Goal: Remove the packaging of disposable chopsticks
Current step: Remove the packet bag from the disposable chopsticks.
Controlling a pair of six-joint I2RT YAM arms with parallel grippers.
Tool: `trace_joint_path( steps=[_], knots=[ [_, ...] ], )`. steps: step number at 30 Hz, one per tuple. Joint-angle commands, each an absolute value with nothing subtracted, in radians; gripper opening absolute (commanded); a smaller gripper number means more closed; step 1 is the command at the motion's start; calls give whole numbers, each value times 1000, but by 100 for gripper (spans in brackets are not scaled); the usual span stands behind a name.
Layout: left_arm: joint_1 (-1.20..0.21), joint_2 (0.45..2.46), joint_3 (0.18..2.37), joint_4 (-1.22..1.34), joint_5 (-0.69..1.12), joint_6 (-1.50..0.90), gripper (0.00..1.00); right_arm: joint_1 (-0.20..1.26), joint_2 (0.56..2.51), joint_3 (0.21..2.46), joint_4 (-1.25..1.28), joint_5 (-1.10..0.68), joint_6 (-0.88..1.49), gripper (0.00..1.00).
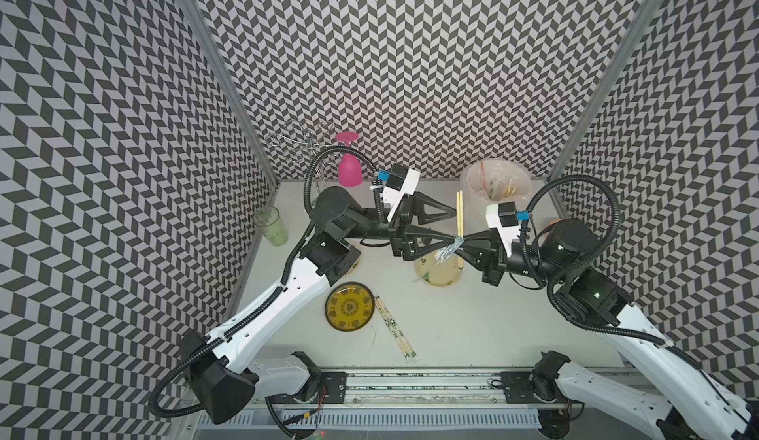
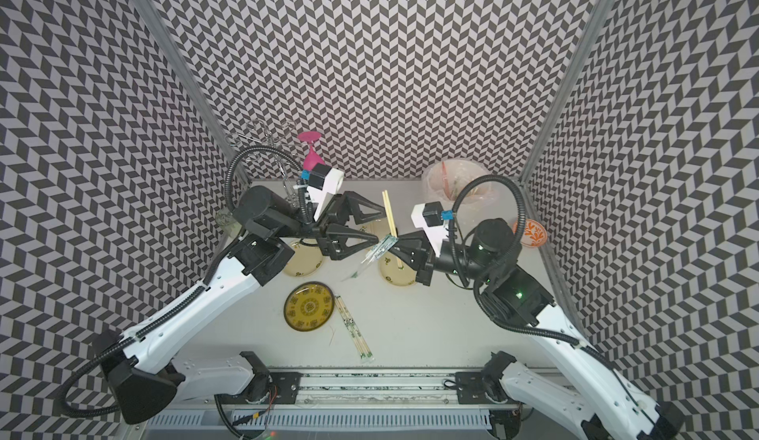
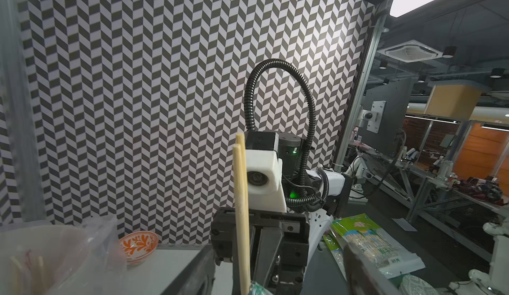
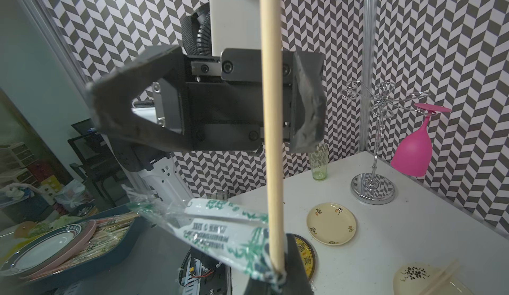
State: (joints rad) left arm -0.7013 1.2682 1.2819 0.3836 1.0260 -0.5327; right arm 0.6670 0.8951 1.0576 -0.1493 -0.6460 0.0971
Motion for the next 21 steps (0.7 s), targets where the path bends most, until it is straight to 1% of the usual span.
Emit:
trace_joint_path(
  steps=[1,4,5,8,11,15,19,20,21],
  knots=[
    [-704,1267,1338,385,1050,-544,64,678,899,1087,-111,-669,99,0],
    [-709,1285,1346,399,1091,-561,50,682,909,1094,-117,-668,99,0],
    [-710,1290,1350,397,1097,-564,48,681,911,1094,-117,-668,98,0],
    [-713,1303,1365,364,1096,-552,44,684,922,1100,-124,-672,93,0],
    [-713,1317,1388,302,1085,-519,43,687,926,1103,-123,-677,93,0],
    [-713,1329,1395,289,1091,-513,32,691,929,1104,-124,-676,88,0],
    [-713,1338,1404,274,1098,-504,8,691,924,1102,-125,-665,84,0],
    [-713,1338,1407,270,1101,-498,0,690,920,1100,-122,-658,85,0],
    [-713,1336,1410,269,1097,-494,0,691,916,1098,-119,-651,86,0]
  ],
)
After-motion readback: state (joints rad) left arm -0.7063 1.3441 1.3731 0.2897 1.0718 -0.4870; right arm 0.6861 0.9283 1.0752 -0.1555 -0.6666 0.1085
